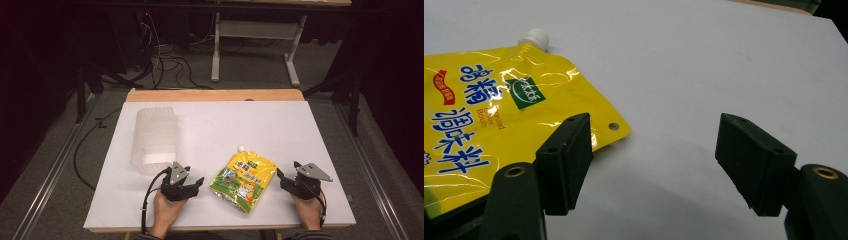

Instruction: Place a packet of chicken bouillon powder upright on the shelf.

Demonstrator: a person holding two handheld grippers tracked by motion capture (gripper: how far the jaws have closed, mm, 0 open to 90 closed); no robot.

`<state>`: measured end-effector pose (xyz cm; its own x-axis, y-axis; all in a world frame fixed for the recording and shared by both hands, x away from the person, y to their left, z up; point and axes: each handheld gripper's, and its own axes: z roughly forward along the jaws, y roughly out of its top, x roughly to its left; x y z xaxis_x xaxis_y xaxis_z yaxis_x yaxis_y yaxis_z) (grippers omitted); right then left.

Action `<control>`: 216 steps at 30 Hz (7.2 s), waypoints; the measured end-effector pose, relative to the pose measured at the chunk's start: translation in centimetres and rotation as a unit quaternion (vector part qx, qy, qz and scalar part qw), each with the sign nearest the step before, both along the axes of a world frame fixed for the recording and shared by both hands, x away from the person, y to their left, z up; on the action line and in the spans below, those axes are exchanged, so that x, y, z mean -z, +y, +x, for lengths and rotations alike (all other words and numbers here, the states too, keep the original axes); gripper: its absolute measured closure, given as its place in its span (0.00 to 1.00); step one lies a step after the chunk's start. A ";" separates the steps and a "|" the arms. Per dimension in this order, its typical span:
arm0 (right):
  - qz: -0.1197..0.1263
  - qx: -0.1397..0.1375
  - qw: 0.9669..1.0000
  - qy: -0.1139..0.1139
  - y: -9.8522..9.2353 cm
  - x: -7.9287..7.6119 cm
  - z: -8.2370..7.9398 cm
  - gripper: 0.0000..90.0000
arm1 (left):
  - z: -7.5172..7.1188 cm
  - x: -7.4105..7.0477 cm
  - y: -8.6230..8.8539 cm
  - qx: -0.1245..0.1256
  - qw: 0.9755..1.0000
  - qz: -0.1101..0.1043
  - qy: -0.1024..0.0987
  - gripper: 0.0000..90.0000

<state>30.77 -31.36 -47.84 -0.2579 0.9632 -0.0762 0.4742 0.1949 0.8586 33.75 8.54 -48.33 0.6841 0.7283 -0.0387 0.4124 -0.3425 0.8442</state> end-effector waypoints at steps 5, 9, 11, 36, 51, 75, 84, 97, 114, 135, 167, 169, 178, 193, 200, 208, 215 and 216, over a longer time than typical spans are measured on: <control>-0.004 -0.002 1.000 0.004 0.0 0.0 0.1 0.33 | 0.1 0.0 -0.2 0.001 1.000 0.010 0.005 0.39; -0.001 -0.001 1.000 0.008 0.0 0.0 0.2 0.33 | 0.1 0.0 -0.4 0.004 1.000 0.017 0.004 0.39; -0.002 -0.001 1.000 0.009 0.0 0.0 0.2 0.33 | 0.0 0.0 -0.4 0.005 1.000 0.017 0.003 0.40; -0.002 0.003 1.000 0.001 0.0 0.0 0.1 0.32 | -0.4 -0.2 -0.7 -0.007 0.999 0.037 -0.024 0.33; -0.003 0.001 1.000 0.003 0.1 0.0 0.1 0.32 | -0.1 -2.1 -1.6 0.015 1.000 0.022 -0.007 0.25; -0.005 -0.001 1.000 0.006 0.1 0.0 0.1 0.31 | 3.6 -4.5 -6.1 0.076 0.995 0.021 0.055 0.21; -0.008 -0.004 1.000 0.006 0.1 0.0 0.2 0.31 | 5.4 -4.2 -8.3 0.087 0.993 0.027 0.079 0.21; -0.009 -0.003 1.000 0.004 0.1 0.0 0.1 0.31 | 7.1 -3.4 -11.9 0.099 0.987 0.056 0.110 0.23; -0.010 -0.004 1.000 0.006 0.2 0.0 0.1 0.31 | 8.2 -1.6 -13.1 0.087 0.981 0.078 0.156 0.23; -0.018 -0.002 1.000 0.009 0.3 0.1 0.2 0.31 | 6.7 -2.1 -14.0 0.084 0.979 0.129 0.130 0.75; 0.008 0.001 1.000 -0.001 -0.2 0.0 0.0 0.31 | 5.6 -10.1 -6.2 0.105 0.992 -0.026 0.070 0.99; 0.007 0.001 1.000 -0.002 -0.2 0.0 0.0 0.31 | 5.2 -11.1 -5.7 0.109 0.992 -0.023 0.055 0.99; 0.001 -0.001 1.000 0.002 0.0 0.0 0.1 0.31 | 4.5 -13.7 -3.1 0.106 0.993 -0.034 0.028 0.99; -0.007 -0.004 1.000 0.007 0.1 0.0 0.2 0.31 | 4.1 -15.8 0.7 0.082 0.995 -0.048 -0.005 0.99; -0.005 -0.002 1.000 0.006 0.1 0.0 0.1 0.31 | 4.6 -16.6 2.6 0.063 0.996 -0.067 -0.008 0.99; -0.008 -0.003 1.000 0.006 0.1 0.0 0.2 0.31 | 4.7 -17.4 4.6 0.040 0.996 -0.079 -0.018 0.99; -0.011 -0.004 1.000 0.008 0.1 0.0 0.2 0.31 | 4.6 -17.8 6.5 0.029 0.994 -0.098 -0.026 0.99; -0.012 -0.005 1.000 0.007 0.1 0.0 0.2 0.31 | 4.6 -17.9 6.7 0.026 0.994 -0.099 -0.028 0.99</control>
